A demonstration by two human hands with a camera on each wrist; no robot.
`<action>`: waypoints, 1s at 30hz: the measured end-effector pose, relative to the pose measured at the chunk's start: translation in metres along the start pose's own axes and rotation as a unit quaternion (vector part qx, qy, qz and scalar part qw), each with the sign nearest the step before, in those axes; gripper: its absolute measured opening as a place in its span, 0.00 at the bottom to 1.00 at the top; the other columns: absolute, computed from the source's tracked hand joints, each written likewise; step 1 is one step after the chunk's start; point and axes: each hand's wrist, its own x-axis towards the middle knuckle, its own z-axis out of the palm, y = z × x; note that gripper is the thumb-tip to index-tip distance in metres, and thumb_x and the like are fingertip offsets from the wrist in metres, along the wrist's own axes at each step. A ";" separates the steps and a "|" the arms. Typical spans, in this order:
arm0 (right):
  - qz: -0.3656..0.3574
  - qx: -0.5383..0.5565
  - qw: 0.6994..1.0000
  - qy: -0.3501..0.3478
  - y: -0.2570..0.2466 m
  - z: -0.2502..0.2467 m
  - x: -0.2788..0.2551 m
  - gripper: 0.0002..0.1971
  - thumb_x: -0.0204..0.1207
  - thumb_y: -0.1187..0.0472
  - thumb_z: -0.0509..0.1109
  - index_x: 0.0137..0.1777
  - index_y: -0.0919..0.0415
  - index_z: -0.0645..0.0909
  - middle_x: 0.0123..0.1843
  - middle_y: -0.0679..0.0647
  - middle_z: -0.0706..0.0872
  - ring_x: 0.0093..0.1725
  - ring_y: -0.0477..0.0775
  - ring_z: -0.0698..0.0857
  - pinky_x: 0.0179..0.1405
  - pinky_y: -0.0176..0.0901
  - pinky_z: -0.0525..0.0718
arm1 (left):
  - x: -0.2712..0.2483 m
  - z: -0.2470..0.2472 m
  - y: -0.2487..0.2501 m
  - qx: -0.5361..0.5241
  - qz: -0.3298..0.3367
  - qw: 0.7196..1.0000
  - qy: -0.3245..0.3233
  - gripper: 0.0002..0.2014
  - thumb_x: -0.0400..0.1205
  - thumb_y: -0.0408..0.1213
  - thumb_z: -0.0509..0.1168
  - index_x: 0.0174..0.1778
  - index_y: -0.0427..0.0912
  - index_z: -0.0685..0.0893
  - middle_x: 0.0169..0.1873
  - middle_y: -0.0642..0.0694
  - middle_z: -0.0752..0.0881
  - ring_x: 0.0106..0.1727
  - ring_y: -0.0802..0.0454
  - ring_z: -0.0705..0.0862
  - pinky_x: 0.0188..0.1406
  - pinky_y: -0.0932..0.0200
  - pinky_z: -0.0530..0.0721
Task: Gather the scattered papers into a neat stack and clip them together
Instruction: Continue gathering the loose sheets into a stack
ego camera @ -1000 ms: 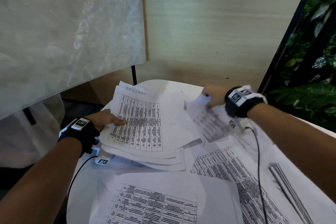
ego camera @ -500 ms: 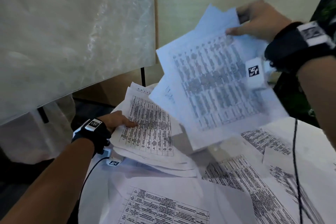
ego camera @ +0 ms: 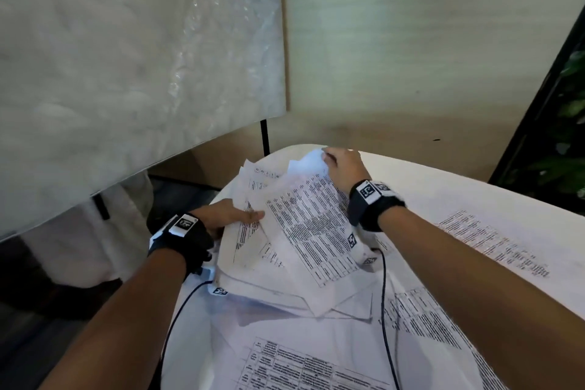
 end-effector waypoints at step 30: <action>0.174 -0.222 0.921 -0.267 0.115 -0.082 -0.019 0.63 0.45 0.33 0.86 0.81 0.55 0.65 0.78 0.58 0.72 0.75 0.62 0.75 0.74 0.51 0.74 | 0.001 -0.006 0.001 -0.074 -0.035 0.996 -0.022 0.52 0.39 0.27 0.88 0.65 0.33 0.84 0.59 0.28 0.88 0.56 0.29 0.89 0.50 0.33 0.89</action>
